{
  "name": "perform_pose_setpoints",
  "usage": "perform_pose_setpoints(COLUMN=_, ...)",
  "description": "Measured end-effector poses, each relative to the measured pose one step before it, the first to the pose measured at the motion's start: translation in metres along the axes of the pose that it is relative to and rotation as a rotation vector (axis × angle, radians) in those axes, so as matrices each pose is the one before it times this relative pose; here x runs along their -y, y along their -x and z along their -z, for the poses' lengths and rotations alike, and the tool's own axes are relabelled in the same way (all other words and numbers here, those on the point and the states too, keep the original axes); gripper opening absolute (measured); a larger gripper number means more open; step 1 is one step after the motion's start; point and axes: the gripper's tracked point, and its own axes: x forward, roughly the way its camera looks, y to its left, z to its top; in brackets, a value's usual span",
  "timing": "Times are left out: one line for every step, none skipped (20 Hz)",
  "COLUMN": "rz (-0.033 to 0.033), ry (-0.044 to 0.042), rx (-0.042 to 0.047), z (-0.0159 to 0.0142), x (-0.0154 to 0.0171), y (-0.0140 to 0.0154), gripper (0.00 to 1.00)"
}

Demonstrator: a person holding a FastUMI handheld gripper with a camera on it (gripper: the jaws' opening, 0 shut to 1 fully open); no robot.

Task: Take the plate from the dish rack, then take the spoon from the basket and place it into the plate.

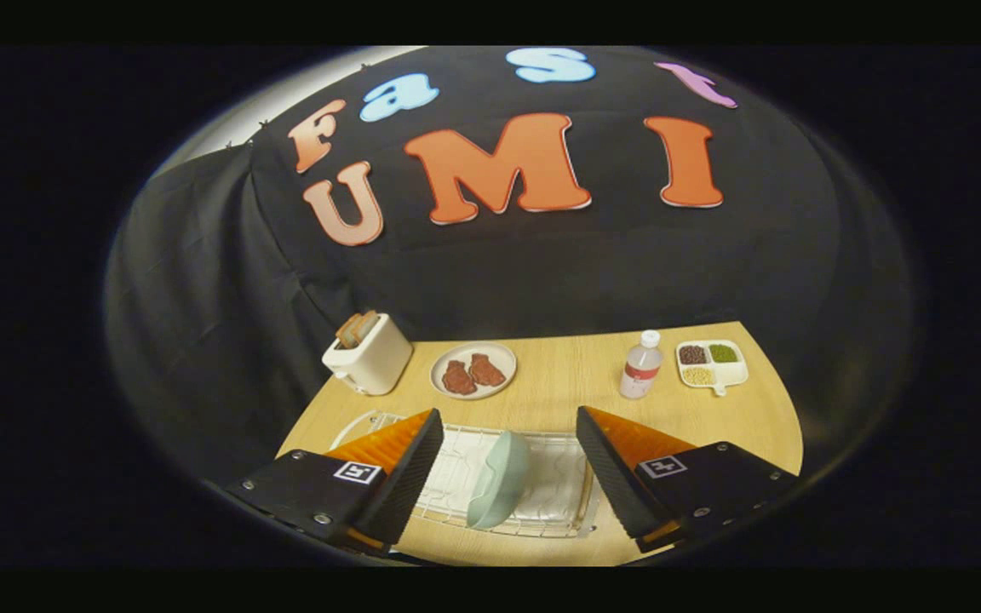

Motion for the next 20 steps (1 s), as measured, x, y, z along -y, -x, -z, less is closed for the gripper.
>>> perform_pose_setpoints(rz=0.00433, ry=-0.00398, rx=-0.04658, z=0.00778, x=0.00062, y=-0.00752, gripper=0.94)
perform_pose_setpoints(rz=0.00506, ry=0.00026, rx=-0.04522, z=0.00950, x=0.00062, y=-0.00735, gripper=0.92)
perform_pose_setpoints(rz=0.00686, ry=0.00041, rx=-0.03819, z=0.00827, x=0.00192, y=-0.00591, gripper=0.90)
perform_pose_setpoints(rz=0.00823, ry=0.00547, rx=-0.03694, z=0.00841, x=0.00196, y=-0.00674, gripper=0.87)
perform_pose_setpoints(rz=0.01123, ry=0.00920, rx=-0.03813, z=0.00906, x=0.00192, y=-0.00675, gripper=0.86)
perform_pose_setpoints(rz=0.01291, ry=0.01218, rx=-0.03965, z=0.00776, x=0.00245, y=-0.00740, gripper=0.84)
perform_pose_setpoints(rz=0.00939, ry=0.01102, rx=-0.03383, z=0.00645, x=-0.00067, y=-0.00906, gripper=0.83)
perform_pose_setpoints(rz=0.00717, ry=0.00299, rx=-0.03524, z=0.00843, x=-0.00015, y=-0.00707, gripper=0.81)
perform_pose_setpoints(rz=0.00545, ry=-0.00312, rx=-0.03086, z=0.00449, x=-0.00137, y=-0.00452, gripper=0.80)
perform_pose_setpoints(rz=0.00483, ry=-0.00314, rx=-0.03565, z=0.00773, x=0.00027, y=-0.00615, gripper=0.77)
perform_pose_setpoints(rz=-0.00012, ry=-0.00543, rx=-0.04330, z=0.01013, x=-0.00144, y=-0.00645, gripper=0.75)
perform_pose_setpoints(rz=0.00377, ry=-0.00863, rx=-0.03960, z=0.00910, x=-0.00008, y=-0.00581, gripper=0.69)
perform_pose_setpoints(rz=-0.00259, ry=-0.01603, rx=-0.02424, z=0.00507, x=-0.00253, y=-0.00564, gripper=0.63)
perform_pose_setpoints(rz=-0.00963, ry=-0.01410, rx=-0.02283, z=0.00404, x=-0.00457, y=-0.00485, gripper=0.51)
perform_pose_setpoints(rz=-0.00414, ry=-0.01353, rx=-0.01764, z=0.00380, x=-0.00388, y=-0.00370, gripper=0.47)
perform_pose_setpoints(rz=0.00052, ry=-0.00605, rx=-0.01661, z=0.00386, x=-0.00190, y=-0.00485, gripper=0.44)
perform_pose_setpoints(rz=0.00444, ry=-0.00158, rx=-0.00771, z=0.00219, x=-0.00151, y=-0.00364, gripper=0.42)
perform_pose_setpoints(rz=0.01524, ry=0.00523, rx=-0.00930, z=0.00177, x=0.00093, y=-0.00366, gripper=0.41)
perform_pose_setpoints(rz=0.01954, ry=-0.00517, rx=-0.00260, z=0.00099, x=0.00137, y=-0.00312, gripper=0.41)
perform_pose_setpoints(rz=0.02363, ry=-0.00775, rx=-0.00364, z=-0.00020, x=0.00118, y=-0.00178, gripper=0.38)
